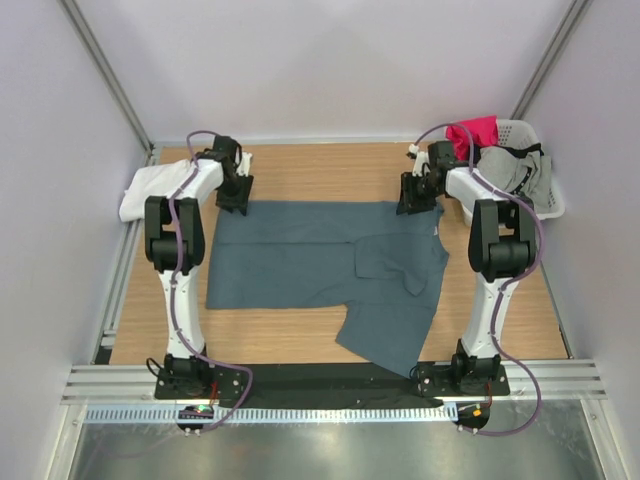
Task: Fold and stack the t-shirts
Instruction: Fold the tshirt
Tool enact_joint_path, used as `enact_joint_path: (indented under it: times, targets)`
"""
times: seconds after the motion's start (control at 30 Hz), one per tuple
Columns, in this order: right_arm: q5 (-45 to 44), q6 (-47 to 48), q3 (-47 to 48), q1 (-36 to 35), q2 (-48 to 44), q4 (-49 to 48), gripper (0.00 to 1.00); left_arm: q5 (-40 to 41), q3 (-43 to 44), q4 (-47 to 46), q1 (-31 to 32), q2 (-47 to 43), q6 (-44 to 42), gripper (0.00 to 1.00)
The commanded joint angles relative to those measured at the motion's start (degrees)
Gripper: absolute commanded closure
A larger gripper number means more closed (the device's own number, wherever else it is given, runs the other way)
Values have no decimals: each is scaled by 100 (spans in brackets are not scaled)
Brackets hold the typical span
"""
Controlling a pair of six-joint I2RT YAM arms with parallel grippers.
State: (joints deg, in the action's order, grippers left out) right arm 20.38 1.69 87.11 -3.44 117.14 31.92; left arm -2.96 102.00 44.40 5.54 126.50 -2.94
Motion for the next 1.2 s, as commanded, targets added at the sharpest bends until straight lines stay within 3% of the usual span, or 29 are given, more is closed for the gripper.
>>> enact_joint_path:
  times: [0.0,0.4,0.73,1.17]
  targets:
    - [-298,94,490,10,369,51,56,76,706,384,-36,435,101,55]
    - [-1282,314,2230,10,1627,455,56,243,2174,710,-53,1271,30,54]
    - [-1388,420,3795,-51,2524,535,56,463,3448,781,-62,2001,4,53]
    - [-1414,270,4998,-166,3209,87,53,797,4170,105,-53,2432,-216,42]
